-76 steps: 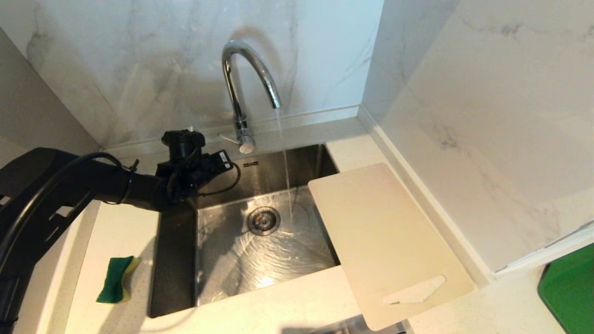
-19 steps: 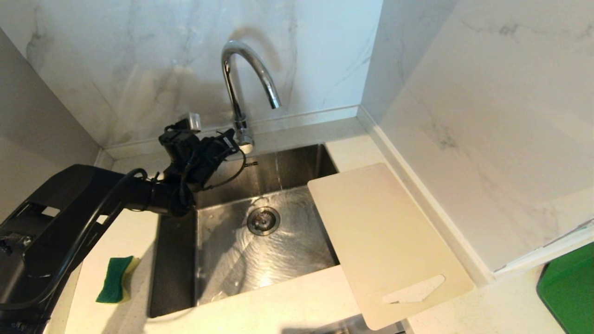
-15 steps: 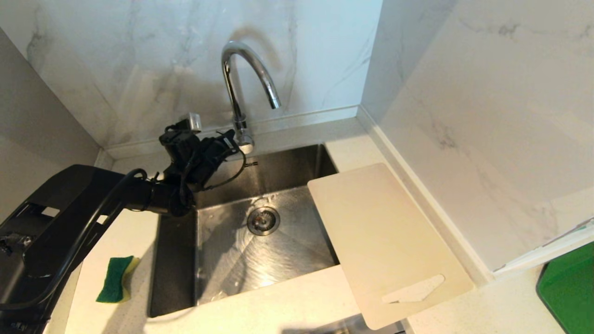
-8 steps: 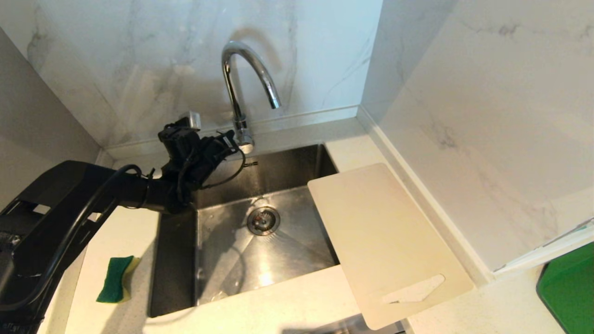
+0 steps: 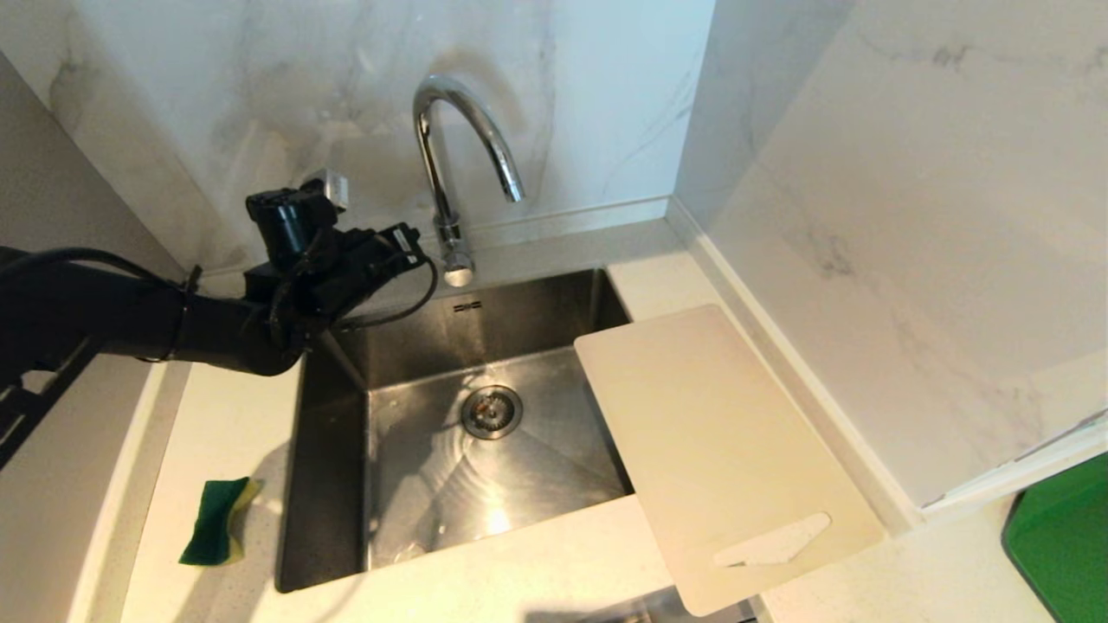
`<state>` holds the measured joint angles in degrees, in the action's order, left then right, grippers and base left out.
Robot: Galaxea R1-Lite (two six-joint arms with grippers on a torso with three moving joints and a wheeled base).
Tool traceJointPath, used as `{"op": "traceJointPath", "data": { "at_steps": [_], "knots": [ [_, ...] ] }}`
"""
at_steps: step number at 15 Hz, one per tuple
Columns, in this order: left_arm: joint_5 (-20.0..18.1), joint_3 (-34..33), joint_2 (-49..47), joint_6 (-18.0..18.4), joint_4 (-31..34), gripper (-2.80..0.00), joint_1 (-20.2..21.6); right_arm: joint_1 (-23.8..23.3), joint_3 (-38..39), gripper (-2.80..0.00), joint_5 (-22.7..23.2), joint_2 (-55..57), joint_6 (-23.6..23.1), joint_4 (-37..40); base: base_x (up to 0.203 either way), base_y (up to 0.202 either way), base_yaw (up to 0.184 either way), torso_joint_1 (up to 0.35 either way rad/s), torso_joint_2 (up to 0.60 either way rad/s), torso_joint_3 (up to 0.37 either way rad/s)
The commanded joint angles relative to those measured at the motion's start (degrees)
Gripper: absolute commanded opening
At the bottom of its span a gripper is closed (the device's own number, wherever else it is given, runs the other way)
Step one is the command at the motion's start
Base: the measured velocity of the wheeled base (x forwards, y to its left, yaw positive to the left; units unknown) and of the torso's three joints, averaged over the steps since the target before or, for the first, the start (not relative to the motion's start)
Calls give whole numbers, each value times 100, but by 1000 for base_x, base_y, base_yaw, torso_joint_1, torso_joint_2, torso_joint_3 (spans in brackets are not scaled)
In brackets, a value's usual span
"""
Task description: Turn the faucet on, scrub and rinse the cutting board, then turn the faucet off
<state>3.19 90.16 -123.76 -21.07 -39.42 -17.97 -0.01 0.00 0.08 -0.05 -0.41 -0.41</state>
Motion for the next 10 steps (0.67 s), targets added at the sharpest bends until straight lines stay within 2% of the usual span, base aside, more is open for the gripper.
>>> {"op": "traceJointPath", "data": {
  "at_steps": [1, 3, 5, 6, 10],
  "knots": [
    [-11, -565, 983, 193, 304, -280, -80, 1, 9, -280, 0, 5, -2, -2, 0, 0, 0, 0, 0, 0],
    [7, -1160, 1536, 699, 781, -280, -102, 1, 9, -280, 0, 5, -2, -2, 0, 0, 0, 0, 0, 0],
    [48, -1831, 2054, 1383, 1129, -280, -16, 1, 9, -280, 0, 5, -2, -2, 0, 0, 0, 0, 0, 0],
    [55, -2170, 2339, 1565, 1216, -280, 87, 1, 9, -280, 0, 5, -2, -2, 0, 0, 0, 0, 0, 0],
    [25, -3298, 3486, 1721, 1788, -280, 701, 1, 9, -280, 0, 5, -2, -2, 0, 0, 0, 0, 0, 0]
  ]
}}
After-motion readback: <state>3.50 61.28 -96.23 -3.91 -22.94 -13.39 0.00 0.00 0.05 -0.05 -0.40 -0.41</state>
